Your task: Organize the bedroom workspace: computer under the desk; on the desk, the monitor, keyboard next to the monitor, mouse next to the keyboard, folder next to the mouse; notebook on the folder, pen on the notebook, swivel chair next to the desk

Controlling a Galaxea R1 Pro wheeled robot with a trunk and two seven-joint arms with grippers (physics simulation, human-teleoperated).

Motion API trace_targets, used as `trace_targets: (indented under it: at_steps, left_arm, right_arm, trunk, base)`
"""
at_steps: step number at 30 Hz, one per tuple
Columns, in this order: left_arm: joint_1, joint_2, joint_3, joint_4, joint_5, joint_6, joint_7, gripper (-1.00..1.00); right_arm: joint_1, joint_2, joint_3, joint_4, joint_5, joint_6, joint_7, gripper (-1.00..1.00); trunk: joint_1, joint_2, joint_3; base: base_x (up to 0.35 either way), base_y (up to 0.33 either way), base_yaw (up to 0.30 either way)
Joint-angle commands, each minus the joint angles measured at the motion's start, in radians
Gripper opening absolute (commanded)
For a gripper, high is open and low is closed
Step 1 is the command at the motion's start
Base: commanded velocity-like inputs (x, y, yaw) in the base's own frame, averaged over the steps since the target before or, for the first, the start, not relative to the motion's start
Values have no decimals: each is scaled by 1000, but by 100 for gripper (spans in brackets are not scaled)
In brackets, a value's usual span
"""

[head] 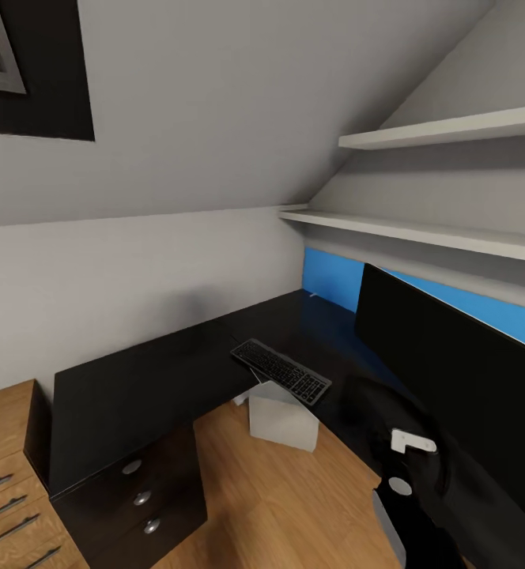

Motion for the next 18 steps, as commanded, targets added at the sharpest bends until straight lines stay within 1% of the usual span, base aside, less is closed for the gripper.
trace_targets:
  at_steps: [1,2,3,4,5,6,7,8,10,12,13,15,16,17,18]
  left_arm:
    - [-1,0,-9,1,10,-4,4,100]
    - [-1,0,-9,1,10,-4,4,100]
    - [-1,0,-9,1,10,-4,4,100]
    - [-1,0,-9,1,10,-4,4,100]
    - [-1,0,-9,1,10,-4,4,100]
    - [-1,0,-9,1,10,-4,4,100]
    - [-1,0,-9,1,10,-4,4,100]
    - [-1,0,-9,1,10,-5,4,100]
    - [-1,0,-9,0,10,-7,6,100]
    - [-1,-1,-9,-1,10,-25,7,100]
    - [-1,-16,-11,-6,10,-119,3,100]
    - [-1,-25,-13,-14,9,-126,5,100]
    - [-1,-38,-16,-31,8,-123,8,100]
    - [-1,-57,-19,-81,7,-79,10,100]
    - [-1,-61,-20,-106,7,-48,10,100]
  right_arm:
    - [-33,1,-2,27,-6,6,0,100]
    - [-82,1,-2,76,-13,15,1,100]
    - [-98,1,-2,95,-17,17,1,100]
    - [-146,0,-3,169,-35,15,5,100]
    - [-161,0,-3,197,-42,12,7,100]
    - [-189,-1,-4,251,-58,-1,13,100]
    - [-201,-2,-4,277,-66,-11,16,100]
    - [-230,-1,-5,365,-94,-77,24,100]
    - [-243,-1,-6,424,-108,-140,27,100]
    - [-246,-2,-6,449,-112,-164,27,100]
    - [-250,-2,-6,468,-116,-182,26,100]
    - [-251,-2,-6,469,-116,-183,25,100]
    - [-251,-2,-6,470,-115,-183,24,100]
    - [-251,-2,-6,470,-115,-183,22,100]
    - [-251,-2,-6,470,-115,-183,22,100]
  trunk:
    - [0,-1,-2]
    - [0,-1,-2]
    - [0,-1,-2]
    - [0,-1,-2]
    - [0,-1,-2]
    - [0,-1,-2]
    - [0,-1,-2]
    - [0,-1,-2]
    - [0,-1,-2]
    - [0,-1,-2]
    - [0,-1,-2]
    - [0,-1,-2]
    - [0,-1,-2]
    - [0,-1,-2]
    - [0,-1,-2]
  base:
    - [0,0,0]
    - [0,0,0]
    - [0,0,0]
    - [0,0,0]
    - [0,0,0]
    - [0,0,0]
    - [0,0,0]
    - [0,0,0]
    - [0,0,0]
    - [0,0,0]
    - [0,0,0]
    - [0,0,0]
    - [0,0,0]
    - [0,0,0]
    - [0,0,0]
